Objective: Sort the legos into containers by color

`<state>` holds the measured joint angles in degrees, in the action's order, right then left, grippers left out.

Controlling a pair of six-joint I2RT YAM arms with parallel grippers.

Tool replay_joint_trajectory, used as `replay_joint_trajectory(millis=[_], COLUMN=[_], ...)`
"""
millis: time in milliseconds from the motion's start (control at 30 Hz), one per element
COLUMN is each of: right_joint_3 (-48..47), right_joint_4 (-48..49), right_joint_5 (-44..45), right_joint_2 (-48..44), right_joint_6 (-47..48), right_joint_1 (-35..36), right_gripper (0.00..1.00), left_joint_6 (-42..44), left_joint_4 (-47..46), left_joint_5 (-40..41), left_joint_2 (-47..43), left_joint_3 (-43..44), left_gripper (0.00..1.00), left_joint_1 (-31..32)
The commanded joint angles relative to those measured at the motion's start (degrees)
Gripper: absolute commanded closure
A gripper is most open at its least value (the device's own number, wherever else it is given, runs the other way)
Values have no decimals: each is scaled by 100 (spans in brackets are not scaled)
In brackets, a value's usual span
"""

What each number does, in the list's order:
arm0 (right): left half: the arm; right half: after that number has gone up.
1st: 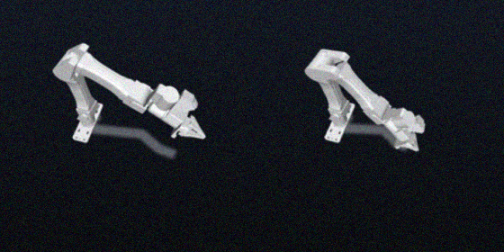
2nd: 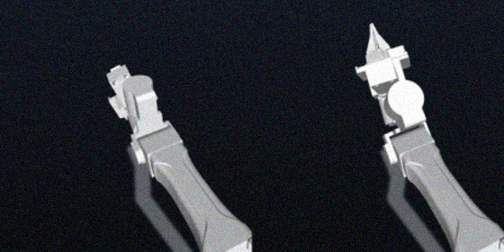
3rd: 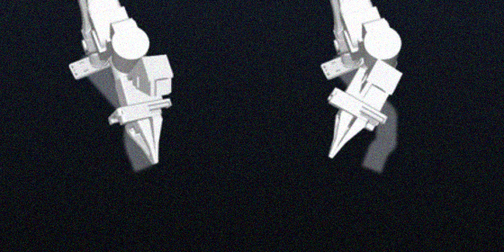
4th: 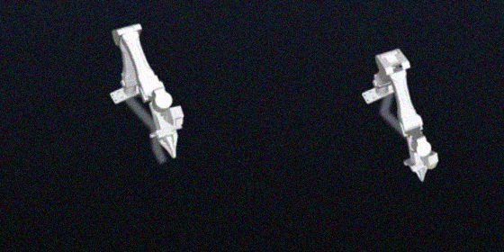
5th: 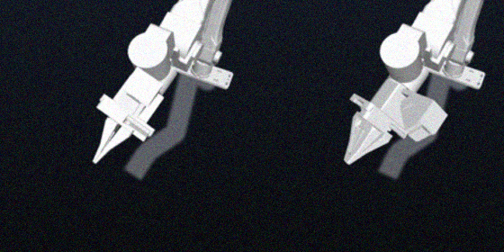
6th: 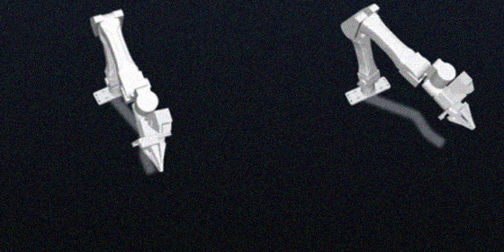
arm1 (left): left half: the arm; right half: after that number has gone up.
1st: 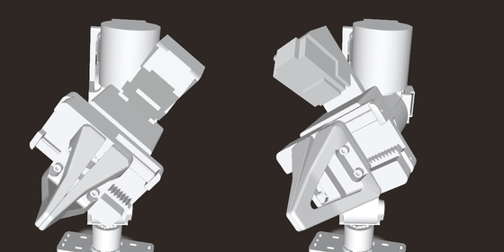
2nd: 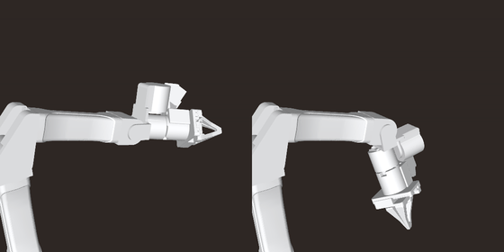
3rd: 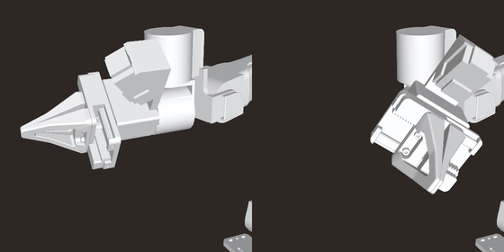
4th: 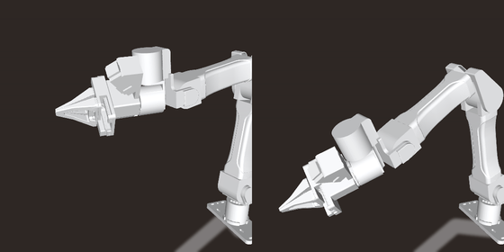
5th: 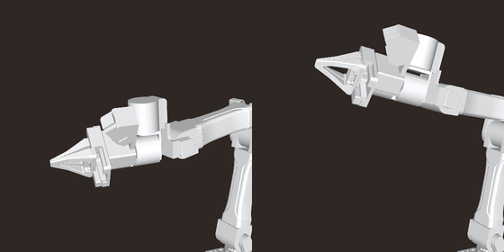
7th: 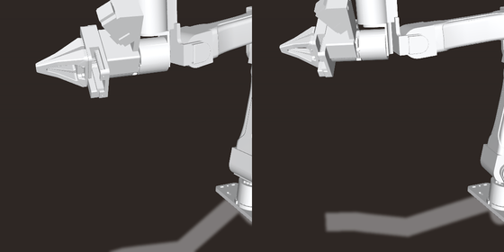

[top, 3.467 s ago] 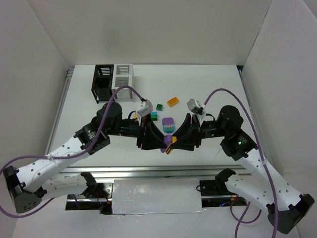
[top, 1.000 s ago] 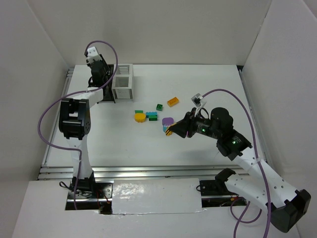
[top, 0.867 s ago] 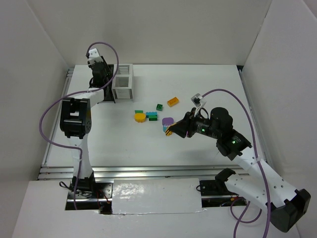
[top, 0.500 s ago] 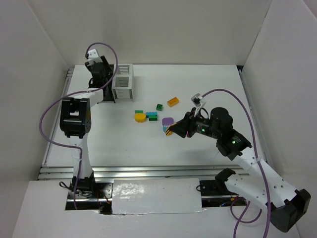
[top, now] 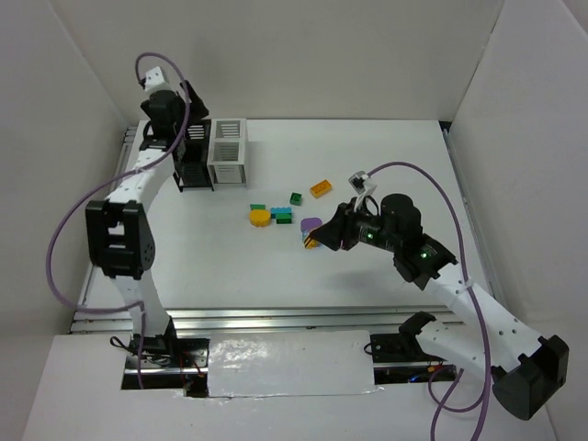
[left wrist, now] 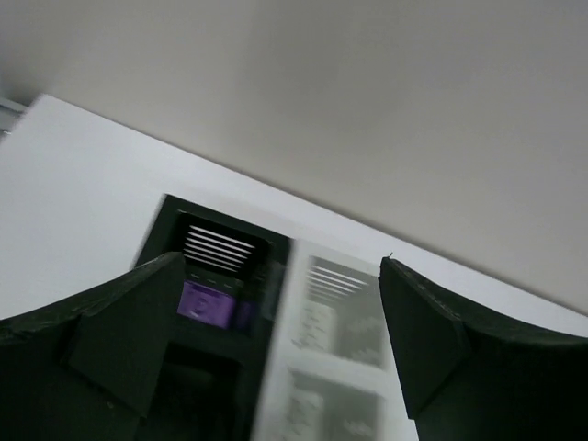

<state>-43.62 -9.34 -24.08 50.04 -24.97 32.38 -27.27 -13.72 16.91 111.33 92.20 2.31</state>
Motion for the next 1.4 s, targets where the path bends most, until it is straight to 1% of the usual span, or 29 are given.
replay_joint_trajectory(millis=[0,33,67,133,200,233,267,333,367,400,433,467,500,567,600,633,667,700,767,867,933,1067,1133,1233,1333,1367], right_joint_3=[-367,-393,-498,-691,-815,-928,-973,-1096,-1123,-1149,-1201,-1228,-1254,-1211,-1141,-1019,-965,-852,-807,-929,-1008,-1052,-1105,-1131,-1149,-1140], right_joint_4=[687,732,767,846,899,917,1169,1346,1461,1671,1777,1848,1988,2164,2495,2690,2857,3233,3465,3247,3036,3052,3061,3114,3421,3561], right_joint_5=[17,-53,-79,-185,-264,-491,-641,-1018,-1438,-1633,-1862,-2090,-2510,-2847,-3188,-3356,-3506,-3734,-3832,-3833,-3772,-3692,-3683,-3657,-3780,-3806], right_joint_2=[102,128,216,382,489,611,673,805,823,840,841,823,797,604,534,420,375,305,269,252,243,330,418,541,700,735], right_joint_6=[-210,-236,-236,-210,-219,-245,-323,-438,-552,-614,-658,-684,-702,-719,-815,-877,-956,-1157,-1299,-1203,-1142,-1246,-1264,-1264,-1475,-1528], right_joint_1=[-4,-30,-47,-126,-188,-232,-319,-399,-451,-469,-496,-522,-531,-540,-540,-540,-540,-540,-540,-566,-566,-566,-566,-566,-575,-575], right_gripper=[100,99,98,97,97,97,97,97,97,97,97,97,96,96,95,95,95,95,95,95,95,95,95,95,95,95], left_joint_6=[-997,-1087,-1201,-1255,-1176,-1132,-1097,-1035,-1052,-1096,-1131,-1201,-1254,-1386,-1526,-1597,-1685,-1912,-2063,-2212,-2396,-2625,-2617,-2819,-2618,-2208], left_joint_4=[1326,1510,1547,1538,1722,1749,1819,1899,1699,1540,1443,1320,1180,899,584,424,222,-163,-464,-842,-1158,-1721,-1731,-2117,-1777,-1470], left_joint_5=[-1678,-2073,-2704,-3270,-3885,-4201,-4587,-4853,-5046,-5614,-5906,-6083,-6181,-6497,-6603,-6891,-7016,-7208,-7403,-7570,-7632,-7763,-7781,-7843,-7694,-7607], left_joint_2=[-1401,-1621,-2049,-2656,-2984,-3255,-3371,-3669,-3732,-3802,-3890,-3943,-3996,-4241,-4312,-4417,-4444,-4453,-4392,-4330,-4356,-4356,-4365,-4392,-4321,-4295], left_joint_3=[141,-234,-455,-1069,-1335,-1528,-1617,-1635,-1670,-1749,-1802,-1855,-1899,-2188,-2424,-2539,-2636,-2803,-2892,-2989,-3111,-3235,-3244,-3349,-3271,-3122], left_gripper=[1,1,1,0,0,0,0,0,0,0,1,0,0,0,1,1,3,3,6,12,12,11,11,11,12,14], left_joint_1=[-28,-20,15,217,480,542,795,1139,1341,1708,1868,2035,2255,2405,2415,2415,2476,2511,2686,2810,2828,2854,2846,2889,2968,3012])
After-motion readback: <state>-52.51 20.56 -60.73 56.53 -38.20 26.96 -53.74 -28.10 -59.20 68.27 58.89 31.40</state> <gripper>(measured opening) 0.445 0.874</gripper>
